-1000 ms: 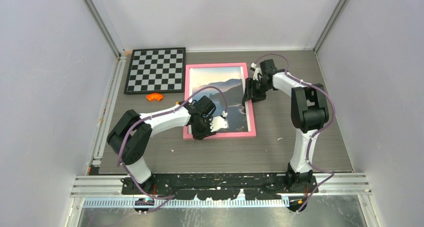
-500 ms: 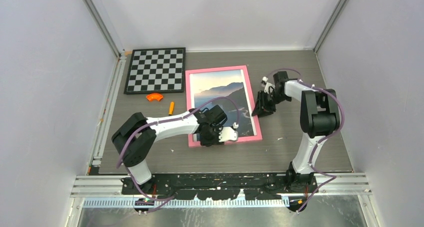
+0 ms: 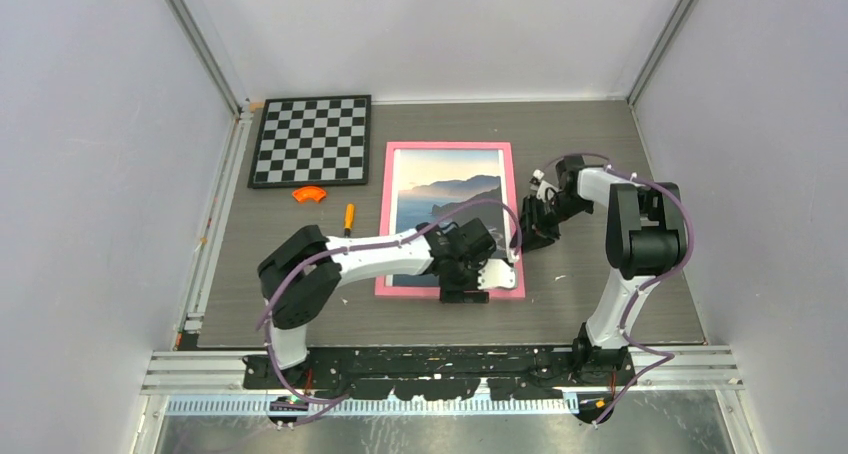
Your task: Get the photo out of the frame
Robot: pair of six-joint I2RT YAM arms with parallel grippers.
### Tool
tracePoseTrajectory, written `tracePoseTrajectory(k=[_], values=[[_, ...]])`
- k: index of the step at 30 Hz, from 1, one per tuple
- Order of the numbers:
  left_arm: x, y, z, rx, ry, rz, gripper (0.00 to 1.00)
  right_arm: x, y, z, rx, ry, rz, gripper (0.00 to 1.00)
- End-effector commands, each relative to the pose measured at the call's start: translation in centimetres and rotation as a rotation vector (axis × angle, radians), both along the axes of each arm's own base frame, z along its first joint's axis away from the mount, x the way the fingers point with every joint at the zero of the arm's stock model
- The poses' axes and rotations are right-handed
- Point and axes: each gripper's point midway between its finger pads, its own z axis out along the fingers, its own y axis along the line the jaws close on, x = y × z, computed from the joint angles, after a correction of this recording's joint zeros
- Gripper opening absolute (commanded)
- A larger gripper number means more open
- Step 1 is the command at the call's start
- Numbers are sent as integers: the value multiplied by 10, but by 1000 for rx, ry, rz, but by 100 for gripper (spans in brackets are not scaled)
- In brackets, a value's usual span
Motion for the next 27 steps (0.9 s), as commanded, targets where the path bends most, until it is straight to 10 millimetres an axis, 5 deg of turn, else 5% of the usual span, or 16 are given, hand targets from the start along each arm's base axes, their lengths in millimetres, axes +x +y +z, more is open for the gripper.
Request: tracePoseTrajectory(k=[1, 5, 9, 16, 27], values=[[-3, -23, -11, -2, -42, 3, 65, -7, 3, 31, 77, -13, -32, 42], [-10, -25, -24, 27, -33, -9, 62, 0, -4, 42, 120, -48, -95, 52], [-12, -21, -29, 49, -31, -10, 43, 3, -8, 49, 164, -68, -134, 61], [-21, -31, 24, -47, 53, 16, 1, 4, -11, 50, 271, -30, -190, 71], [-17, -26, 69, -138, 22, 15, 0, 1, -6, 42, 339, 15, -209, 80]])
